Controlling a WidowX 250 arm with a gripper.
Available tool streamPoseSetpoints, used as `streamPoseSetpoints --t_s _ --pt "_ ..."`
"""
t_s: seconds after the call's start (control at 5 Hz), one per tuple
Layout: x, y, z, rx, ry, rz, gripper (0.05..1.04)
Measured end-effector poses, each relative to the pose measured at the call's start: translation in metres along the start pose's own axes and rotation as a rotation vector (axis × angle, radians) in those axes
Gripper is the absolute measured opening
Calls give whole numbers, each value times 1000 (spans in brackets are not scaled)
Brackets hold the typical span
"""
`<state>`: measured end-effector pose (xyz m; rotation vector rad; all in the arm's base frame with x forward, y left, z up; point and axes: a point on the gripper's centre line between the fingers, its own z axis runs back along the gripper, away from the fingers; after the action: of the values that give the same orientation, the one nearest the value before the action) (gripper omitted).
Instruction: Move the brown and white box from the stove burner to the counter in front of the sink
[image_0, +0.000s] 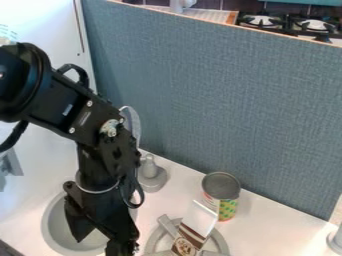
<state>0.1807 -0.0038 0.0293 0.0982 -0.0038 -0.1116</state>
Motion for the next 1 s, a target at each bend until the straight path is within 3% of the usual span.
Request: streamPoseSetpoints --t_s 0.2,0.4,1.0 --pt "-2 -1 -2 -2 11 -2 1001" --pt "7 -6 7 -40 7 -12 1001" --pt "57 -26 21 -50 -48 -40 1001"
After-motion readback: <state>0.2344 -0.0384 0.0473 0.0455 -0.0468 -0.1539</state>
